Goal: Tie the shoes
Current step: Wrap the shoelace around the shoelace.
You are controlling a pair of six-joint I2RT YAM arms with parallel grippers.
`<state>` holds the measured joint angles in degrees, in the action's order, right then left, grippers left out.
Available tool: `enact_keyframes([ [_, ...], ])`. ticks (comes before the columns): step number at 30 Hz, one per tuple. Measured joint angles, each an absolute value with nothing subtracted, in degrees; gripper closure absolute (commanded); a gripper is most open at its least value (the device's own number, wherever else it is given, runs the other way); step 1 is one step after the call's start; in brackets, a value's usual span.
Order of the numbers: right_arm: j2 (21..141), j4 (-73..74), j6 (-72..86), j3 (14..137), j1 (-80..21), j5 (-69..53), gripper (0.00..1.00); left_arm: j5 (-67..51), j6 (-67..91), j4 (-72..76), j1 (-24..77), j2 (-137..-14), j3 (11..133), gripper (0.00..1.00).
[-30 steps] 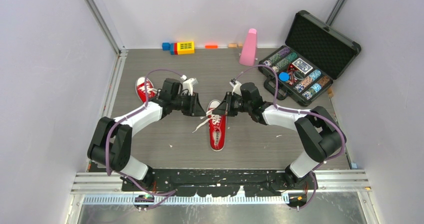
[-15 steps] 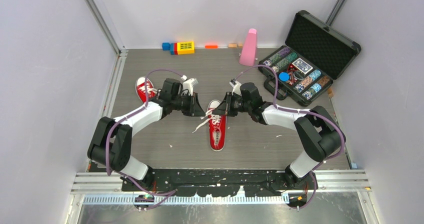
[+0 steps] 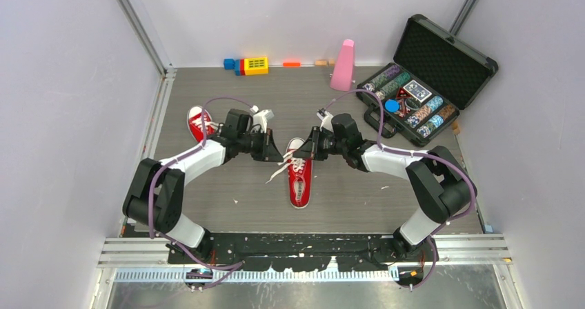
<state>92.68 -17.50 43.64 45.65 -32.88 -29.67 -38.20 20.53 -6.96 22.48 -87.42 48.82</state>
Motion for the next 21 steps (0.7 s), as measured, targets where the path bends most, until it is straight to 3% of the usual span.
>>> enact_keyframes([
  [21, 93.06, -18.02, 44.95, 45.67, -32.67, -31.46, 1.0, -39.0, 27.57, -5.02, 23.62, -86.11, 44.66, 1.0],
])
